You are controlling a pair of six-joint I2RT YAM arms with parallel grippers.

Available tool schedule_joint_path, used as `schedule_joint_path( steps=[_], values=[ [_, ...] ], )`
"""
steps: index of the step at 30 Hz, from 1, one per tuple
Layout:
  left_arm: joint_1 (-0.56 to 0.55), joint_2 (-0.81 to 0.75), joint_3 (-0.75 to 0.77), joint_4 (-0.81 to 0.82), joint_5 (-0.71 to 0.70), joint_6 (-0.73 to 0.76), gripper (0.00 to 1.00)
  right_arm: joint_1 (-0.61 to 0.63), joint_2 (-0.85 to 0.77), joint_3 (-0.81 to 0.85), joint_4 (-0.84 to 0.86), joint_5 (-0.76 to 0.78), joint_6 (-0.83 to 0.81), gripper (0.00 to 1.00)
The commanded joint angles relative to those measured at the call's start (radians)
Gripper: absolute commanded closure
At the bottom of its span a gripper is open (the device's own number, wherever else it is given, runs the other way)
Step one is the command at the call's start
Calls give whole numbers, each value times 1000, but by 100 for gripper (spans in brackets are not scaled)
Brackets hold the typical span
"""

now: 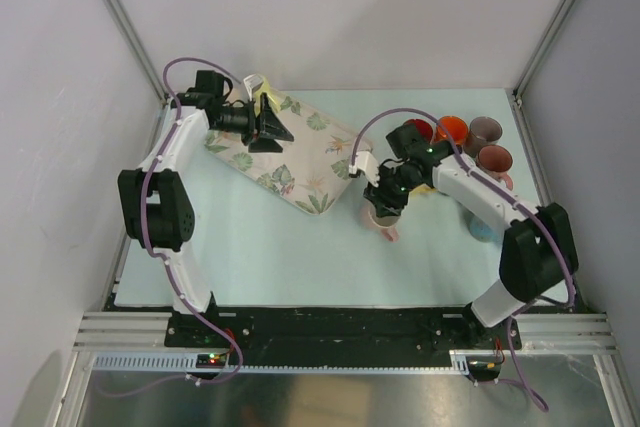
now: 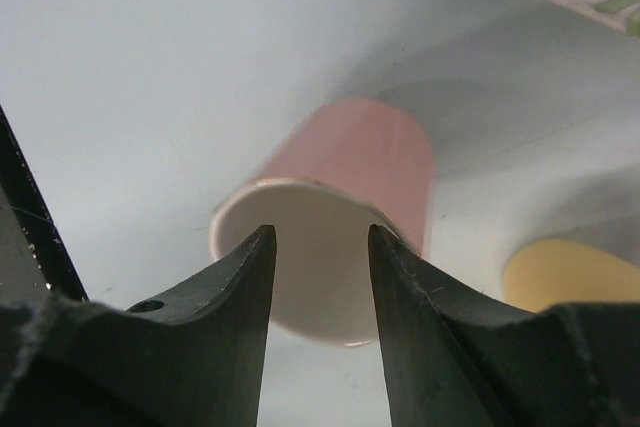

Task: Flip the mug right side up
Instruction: Place the cup at the center of the board.

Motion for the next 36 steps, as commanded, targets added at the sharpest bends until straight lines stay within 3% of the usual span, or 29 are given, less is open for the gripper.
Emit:
schedule_joint_path(
  steps=[1, 9, 16, 24, 32, 36],
  values=[
    [1, -55, -18, 3, 21, 25, 22, 9, 64, 61, 55, -25, 6, 53],
    [2, -65, -33, 3, 13, 36, 22, 16, 73, 85, 52, -23, 23, 53],
    [2, -69, -32, 3, 12, 34, 22, 13, -19, 77, 36, 20, 61, 49],
    [0, -68, -28, 3, 11, 36, 22, 18, -159, -23, 39, 72, 237, 39],
    [-7, -68, -29, 3, 11, 34, 22, 20, -163, -143, 75, 130, 425, 28],
    [-9, -71, -32, 3, 9, 35, 22, 19, -128, -157, 126, 157, 507, 27]
  ],
)
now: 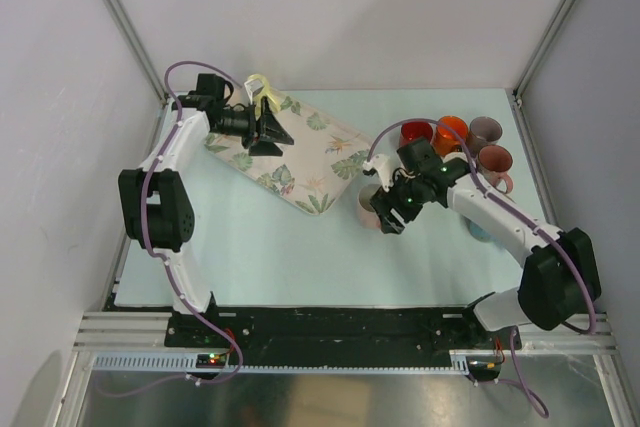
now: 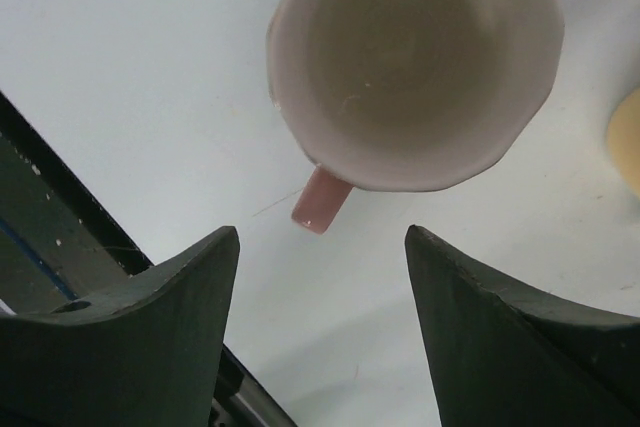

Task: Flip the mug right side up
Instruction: Place the cup at the center of the board.

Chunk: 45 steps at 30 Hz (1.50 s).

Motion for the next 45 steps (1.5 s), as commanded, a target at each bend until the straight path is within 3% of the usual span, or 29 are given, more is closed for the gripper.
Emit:
schedule_joint_path(
  steps=[1, 9, 17, 20, 25, 30, 39, 45],
  values=[
    [-7, -68, 0, 6, 8, 27, 22, 6, 36, 0, 98, 51, 139, 29],
    [-9, -89, -22, 6, 4, 32, 22, 9, 123, 1, 215, 65, 198, 47],
    [-10, -97, -38, 7, 3, 35, 23, -11, 86, -13, 134, 35, 122, 88],
    [-11, -91, -36, 6, 5, 34, 23, -35, 21, -56, 68, 33, 75, 98],
    [-18, -75, -32, 6, 5, 29, 23, -114, -81, -129, -55, 61, -11, 100],
    [-36, -57, -27, 6, 6, 26, 23, -276, -133, -151, -164, 67, -58, 100],
    [-79, -34, -10, 7, 9, 27, 23, -509, -191, -197, -234, 97, -151, 100],
    [-92, -31, -10, 5, 7, 27, 23, -564, -233, -251, -217, 109, -169, 100]
  ],
)
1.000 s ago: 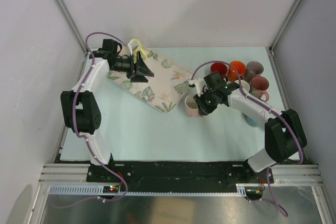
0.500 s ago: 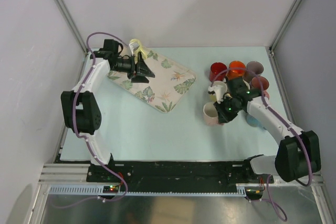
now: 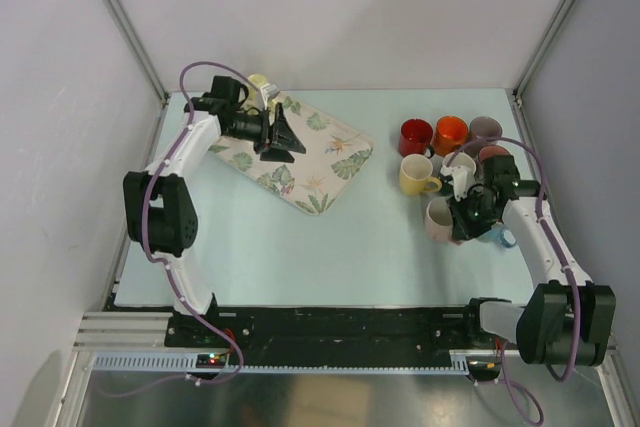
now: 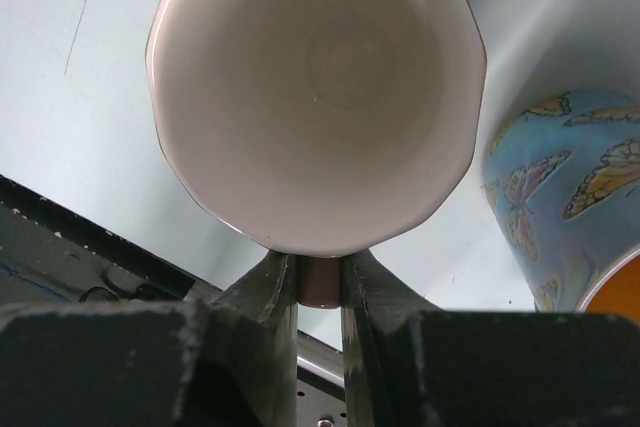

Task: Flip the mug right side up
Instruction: Place the cup at the center of the board.

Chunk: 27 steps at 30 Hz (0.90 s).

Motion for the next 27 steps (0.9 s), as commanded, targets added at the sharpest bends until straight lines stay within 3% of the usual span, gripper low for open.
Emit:
schedule_joint_path(
  steps=[1, 23, 25, 27],
  values=[
    [-10, 0, 21, 5, 7, 13, 23, -32, -25, -43, -49, 71, -31, 100],
    [-34, -3, 10, 3, 7, 15, 23, -189, -13, -54, 17, 104, 11, 100],
    [-35, -3, 11, 3, 7, 16, 23, -191, -12, -54, 9, 95, 3, 95],
    [-35, -4, 13, 4, 7, 16, 23, -192, -10, -54, 0, 89, -5, 83]
  ],
)
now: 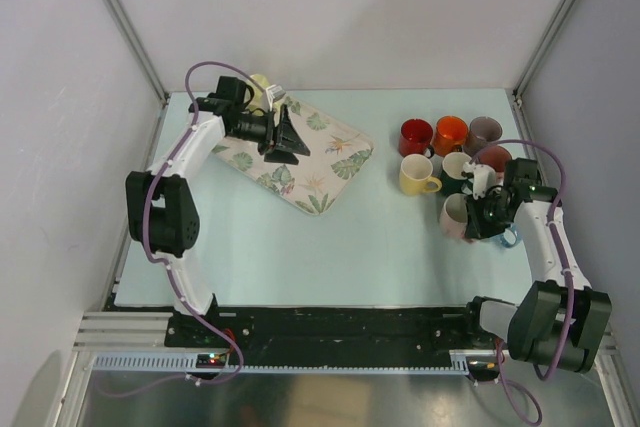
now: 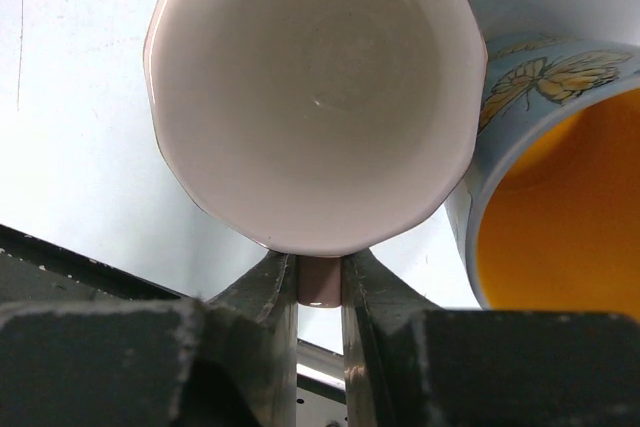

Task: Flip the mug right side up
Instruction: Place the cup at the center of the board.

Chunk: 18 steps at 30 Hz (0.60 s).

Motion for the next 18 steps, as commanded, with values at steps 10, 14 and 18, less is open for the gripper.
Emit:
schedule_joint_path(
  steps=[10, 14, 18],
  values=[
    [-6, -30, 86, -16, -42, 60, 21, 8, -74, 84, -201, 109, -16, 46],
    [-4, -25, 192, -76, -177, 158, 21, 42, -131, 180, -281, 93, -15, 38],
    [7, 1, 347, -93, -464, 256, 19, 94, -155, 245, -263, 65, 23, 34]
  ],
)
